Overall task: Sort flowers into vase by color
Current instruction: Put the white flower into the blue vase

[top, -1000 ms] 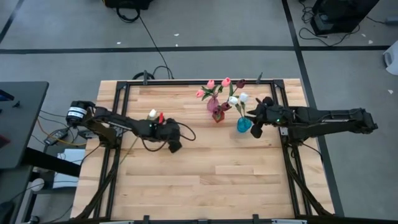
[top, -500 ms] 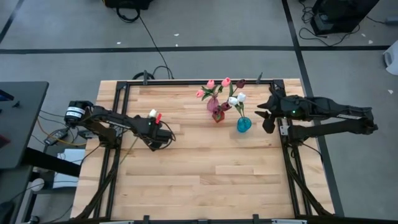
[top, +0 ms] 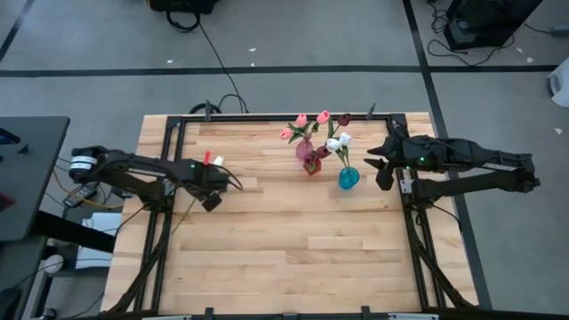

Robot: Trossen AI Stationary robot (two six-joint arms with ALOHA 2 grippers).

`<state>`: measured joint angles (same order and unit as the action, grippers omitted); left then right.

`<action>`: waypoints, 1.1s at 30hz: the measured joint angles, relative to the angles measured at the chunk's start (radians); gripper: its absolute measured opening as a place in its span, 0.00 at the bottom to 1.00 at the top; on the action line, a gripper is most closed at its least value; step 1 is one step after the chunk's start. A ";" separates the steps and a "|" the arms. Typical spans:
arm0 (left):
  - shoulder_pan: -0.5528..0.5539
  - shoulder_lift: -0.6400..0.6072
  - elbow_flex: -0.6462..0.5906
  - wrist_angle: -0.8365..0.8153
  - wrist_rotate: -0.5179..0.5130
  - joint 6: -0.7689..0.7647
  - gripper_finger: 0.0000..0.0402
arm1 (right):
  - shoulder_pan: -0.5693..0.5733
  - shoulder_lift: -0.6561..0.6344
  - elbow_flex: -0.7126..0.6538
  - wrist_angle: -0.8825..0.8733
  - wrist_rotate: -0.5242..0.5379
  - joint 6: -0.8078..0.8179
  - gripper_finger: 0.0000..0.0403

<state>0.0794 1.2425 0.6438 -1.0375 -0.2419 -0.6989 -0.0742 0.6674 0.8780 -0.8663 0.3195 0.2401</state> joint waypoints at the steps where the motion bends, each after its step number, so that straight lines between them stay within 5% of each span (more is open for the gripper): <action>1: 0.014 -0.032 -0.021 0.023 0.017 0.006 0.30 | 0.000 0.000 0.000 0.007 0.000 -0.001 0.37; 15: 0.085 -0.109 -0.210 0.242 0.058 -0.012 0.28 | 0.040 -0.007 0.000 0.038 -0.006 -0.007 0.37; 20: 0.072 -0.104 -0.201 0.265 0.067 0.047 0.06 | 0.053 -0.007 0.000 0.043 -0.007 -0.005 0.37; 23: 0.049 -0.102 -0.160 0.298 0.056 0.090 0.03 | 0.062 -0.006 0.000 0.043 -0.009 -0.004 0.37; 28: 0.001 -0.108 -0.038 0.457 0.078 0.168 0.01 | 0.087 -0.022 0.000 0.043 -0.141 0.002 0.37; 33: -0.057 -0.109 0.011 0.855 0.231 0.367 0.01 | 0.131 -0.069 0.000 0.056 -0.174 0.045 0.37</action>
<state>0.0219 1.1336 0.6553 -0.1828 -0.0108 -0.3316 0.0573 0.5988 0.8776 -0.8102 0.1458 0.2851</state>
